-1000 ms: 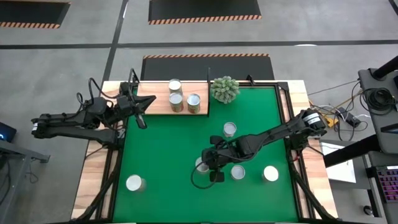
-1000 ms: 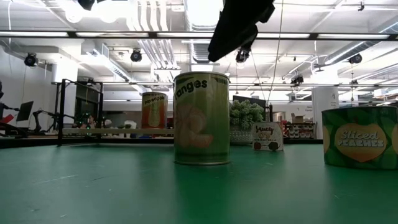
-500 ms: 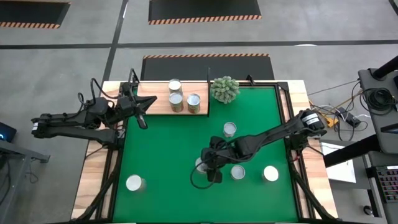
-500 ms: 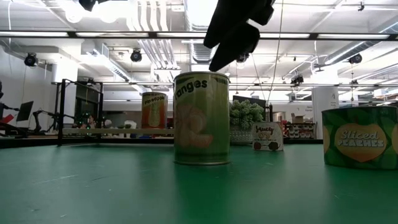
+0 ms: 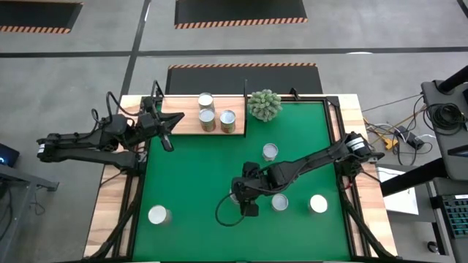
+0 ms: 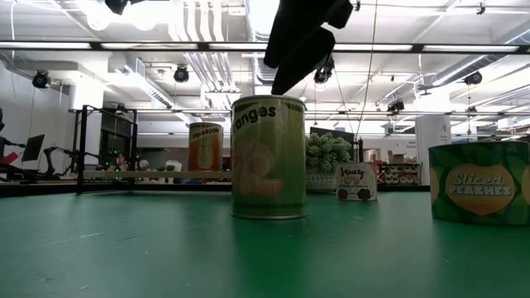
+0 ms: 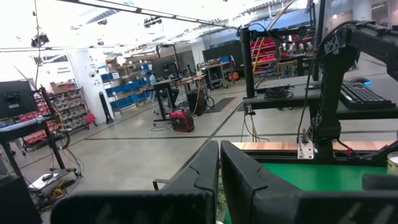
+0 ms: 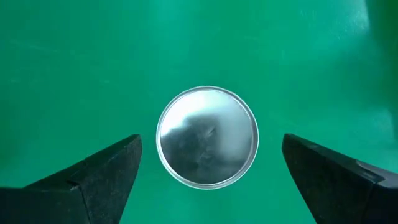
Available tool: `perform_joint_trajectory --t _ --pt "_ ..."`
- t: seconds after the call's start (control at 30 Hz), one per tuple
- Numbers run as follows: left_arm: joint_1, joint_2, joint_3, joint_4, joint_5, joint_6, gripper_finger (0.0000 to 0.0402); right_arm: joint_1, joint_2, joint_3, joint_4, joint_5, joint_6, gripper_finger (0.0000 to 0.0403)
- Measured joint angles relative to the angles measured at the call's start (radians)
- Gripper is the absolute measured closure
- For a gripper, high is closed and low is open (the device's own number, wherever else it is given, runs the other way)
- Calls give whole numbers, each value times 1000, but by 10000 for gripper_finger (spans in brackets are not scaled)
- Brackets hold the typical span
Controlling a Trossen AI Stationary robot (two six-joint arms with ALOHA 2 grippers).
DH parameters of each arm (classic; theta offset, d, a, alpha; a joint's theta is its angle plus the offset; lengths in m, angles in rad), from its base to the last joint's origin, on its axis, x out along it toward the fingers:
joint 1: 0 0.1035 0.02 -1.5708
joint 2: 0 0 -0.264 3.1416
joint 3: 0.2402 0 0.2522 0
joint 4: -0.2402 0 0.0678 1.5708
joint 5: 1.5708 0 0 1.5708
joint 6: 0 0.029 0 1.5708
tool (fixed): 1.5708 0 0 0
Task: Pick and place cans onto a shelf
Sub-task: Put the canned oranges on the shelf
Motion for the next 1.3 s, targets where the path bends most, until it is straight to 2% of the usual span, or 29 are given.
perform_joint_trajectory --t 0.53,0.83,1.17,1.3 --pt "0 0 0 0 0 0 402 0 0 -37 12 1 0 25" --pt "0 0 0 0 0 0 402 2 79 -39 22 -24 12 25" --pt "0 0 0 0 0 0 402 -5 64 -39 49 -18 6 26" --pt "0 0 0 0 0 0 402 -9 65 -39 47 -22 -16 48"
